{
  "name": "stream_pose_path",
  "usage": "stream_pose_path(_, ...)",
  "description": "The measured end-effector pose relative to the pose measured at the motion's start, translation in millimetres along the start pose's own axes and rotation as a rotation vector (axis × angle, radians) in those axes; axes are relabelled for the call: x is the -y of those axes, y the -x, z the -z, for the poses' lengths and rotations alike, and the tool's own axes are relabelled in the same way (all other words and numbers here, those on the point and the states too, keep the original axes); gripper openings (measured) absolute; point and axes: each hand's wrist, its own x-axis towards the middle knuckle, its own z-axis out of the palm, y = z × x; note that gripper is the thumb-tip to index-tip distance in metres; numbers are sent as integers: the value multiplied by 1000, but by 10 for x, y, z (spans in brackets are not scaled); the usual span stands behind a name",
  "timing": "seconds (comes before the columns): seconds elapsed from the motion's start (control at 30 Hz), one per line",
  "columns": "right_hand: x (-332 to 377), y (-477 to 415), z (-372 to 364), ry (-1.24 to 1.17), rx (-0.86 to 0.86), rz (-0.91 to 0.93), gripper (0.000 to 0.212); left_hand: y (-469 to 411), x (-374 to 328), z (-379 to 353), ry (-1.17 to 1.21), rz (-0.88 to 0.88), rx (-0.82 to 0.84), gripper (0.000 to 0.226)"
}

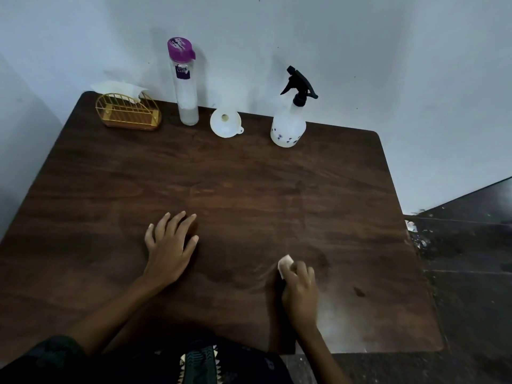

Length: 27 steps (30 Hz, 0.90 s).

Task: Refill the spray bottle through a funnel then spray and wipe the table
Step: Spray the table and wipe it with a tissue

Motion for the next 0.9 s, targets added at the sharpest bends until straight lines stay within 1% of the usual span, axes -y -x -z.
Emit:
stream_pose_path(0.03,-129,111,26,-6,-15,35,35,-2,16,6,2,11,-3,72)
stream_pose_path(0.07,-279,157,75,-14,-40,22,35,-7,28,10,5,28,-7,71)
stream_pose_path(0.1,-418,136,129,-9,-53,-46,35,-7,43,19,4,43,-11,70)
stream_pose_path(0.2,-579,-207,181,27,-38,-367,31,27,64,38,-4,73,-9,65)
stream_pose_path(0.23,-519,-361,165,13,-44,-406,30,31,60,42,-3,83,-5,63)
stream_pose_path(0.27,-421,-501,128,2,-51,-393,30,37,61,48,-2,88,0,61)
stream_pose_path(0.37,-39,-766,-42,-7,-36,-213,40,51,30,62,-10,79,8,62)
stream_pose_path(0.4,132,-773,-90,-7,-15,-131,38,43,22,71,-10,75,8,63)
stream_pose_path(0.43,291,-722,-121,-19,18,-35,34,35,12,84,-5,72,10,64)
stream_pose_path(0.5,460,-514,-139,-38,111,193,35,11,-9,122,11,76,-2,61)
stream_pose_path(0.53,420,-414,-121,-41,146,283,36,-2,-11,142,16,83,-12,59)
stream_pose_path(0.57,292,-385,-93,-49,152,337,35,-20,-14,166,22,93,-29,56)
stream_pose_path(0.6,116,-413,-65,-61,125,333,32,-30,-9,192,29,106,-46,52)
stream_pose_path(0.63,-74,-488,-35,-62,81,264,28,-31,4,214,41,125,-64,45)
stream_pose_path(0.7,-368,-859,13,-61,26,27,30,-37,35,273,69,178,-97,38)
stream_pose_path(0.77,-410,-1359,-8,-37,54,-176,33,-25,82,337,75,228,-121,38)
stream_pose_path(0.83,-193,-1776,-87,-50,71,-248,33,11,129,391,75,278,-144,38)
stream_pose_path(0.9,200,-2014,-184,-69,99,-225,30,58,166,416,84,327,-162,39)
